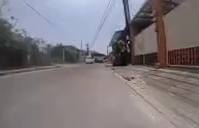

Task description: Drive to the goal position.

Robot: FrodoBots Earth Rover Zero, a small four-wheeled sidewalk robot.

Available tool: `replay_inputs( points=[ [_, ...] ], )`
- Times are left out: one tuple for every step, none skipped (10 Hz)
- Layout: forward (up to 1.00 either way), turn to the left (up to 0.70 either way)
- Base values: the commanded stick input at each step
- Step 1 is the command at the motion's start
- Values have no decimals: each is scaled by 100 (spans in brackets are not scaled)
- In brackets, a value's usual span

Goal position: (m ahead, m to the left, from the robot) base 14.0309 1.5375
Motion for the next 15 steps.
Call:
replay_inputs(
  points=[
    [100,-2],
    [100,-2],
    [100,-3],
    [100,-18],
    [100,-33],
    [100,-40],
    [100,-40],
    [100,-40],
    [100,-40],
    [100,-32],
    [100,-8],
    [100,-3],
    [100,-3],
    [100,-3],
    [100,-3]
  ],
)
